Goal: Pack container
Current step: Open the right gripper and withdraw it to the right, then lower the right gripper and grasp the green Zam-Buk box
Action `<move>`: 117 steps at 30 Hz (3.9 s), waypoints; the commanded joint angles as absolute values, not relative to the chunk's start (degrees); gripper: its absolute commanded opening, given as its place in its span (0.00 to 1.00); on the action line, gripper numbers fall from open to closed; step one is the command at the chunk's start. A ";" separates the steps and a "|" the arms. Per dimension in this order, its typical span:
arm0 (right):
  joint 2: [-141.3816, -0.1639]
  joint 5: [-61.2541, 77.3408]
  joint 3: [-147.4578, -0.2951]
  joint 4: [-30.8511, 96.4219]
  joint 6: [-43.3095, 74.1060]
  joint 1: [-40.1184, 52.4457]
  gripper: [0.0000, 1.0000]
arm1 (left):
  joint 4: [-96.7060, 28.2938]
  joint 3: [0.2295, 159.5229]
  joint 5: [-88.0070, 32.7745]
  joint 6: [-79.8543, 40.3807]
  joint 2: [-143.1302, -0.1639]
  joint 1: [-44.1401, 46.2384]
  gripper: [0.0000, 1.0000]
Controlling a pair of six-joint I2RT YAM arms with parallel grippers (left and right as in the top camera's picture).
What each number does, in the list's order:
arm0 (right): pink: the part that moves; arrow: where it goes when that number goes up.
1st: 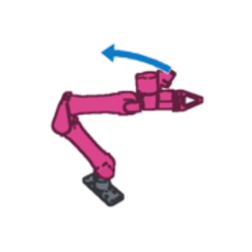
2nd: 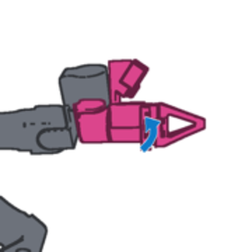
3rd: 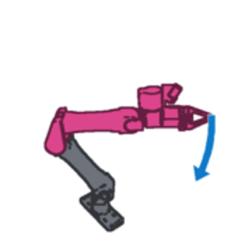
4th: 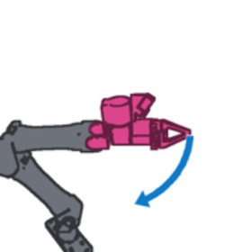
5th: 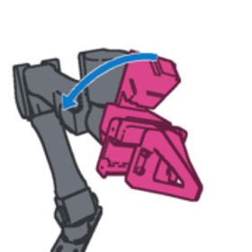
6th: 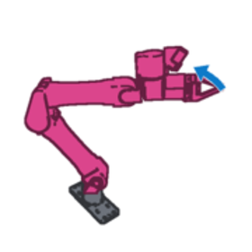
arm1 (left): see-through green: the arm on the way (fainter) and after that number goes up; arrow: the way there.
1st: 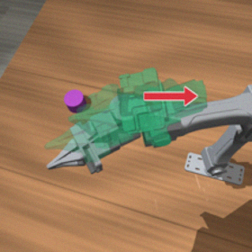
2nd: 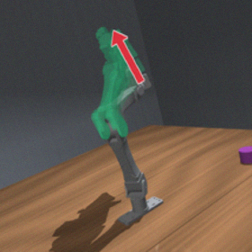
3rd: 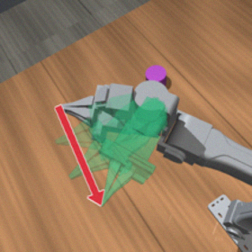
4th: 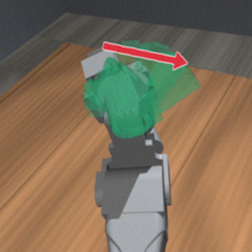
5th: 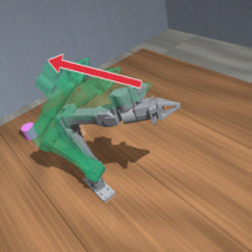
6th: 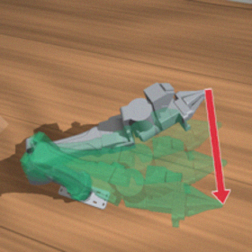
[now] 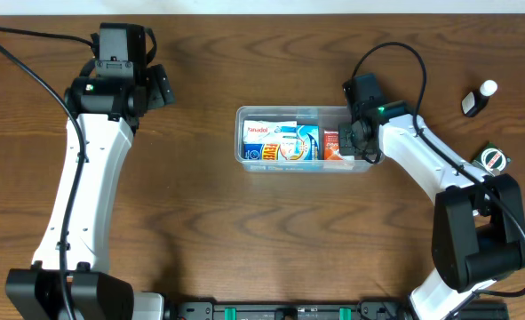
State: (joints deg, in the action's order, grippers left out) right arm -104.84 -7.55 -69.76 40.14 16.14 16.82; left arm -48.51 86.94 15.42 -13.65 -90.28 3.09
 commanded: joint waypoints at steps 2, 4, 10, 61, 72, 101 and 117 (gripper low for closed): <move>-105.58 -8.40 -69.41 39.53 18.17 16.43 0.01 | -48.62 87.50 16.16 -13.63 -90.21 2.92 0.98; -105.97 -8.40 -69.41 39.16 18.17 16.45 0.01 | -48.62 87.50 16.16 -13.63 -90.21 2.92 0.98; -106.10 -8.38 -69.41 39.18 18.15 16.45 0.01 | -48.62 87.50 16.16 -13.63 -90.21 2.92 0.98; -84.90 -0.21 -88.73 59.57 10.04 -4.60 0.05 | -48.62 87.50 16.16 -13.63 -90.21 2.92 0.98; -89.03 -0.19 -82.85 61.71 10.00 -29.82 0.62 | -48.62 87.50 16.16 -13.63 -90.21 2.92 0.98; -111.53 -0.19 -77.45 43.07 3.99 -34.15 0.99 | -48.62 87.50 16.16 -13.63 -90.21 2.92 0.98; -113.60 2.44 -77.14 40.38 4.16 -35.29 0.99 | -48.62 87.50 16.16 -13.63 -90.21 2.92 0.98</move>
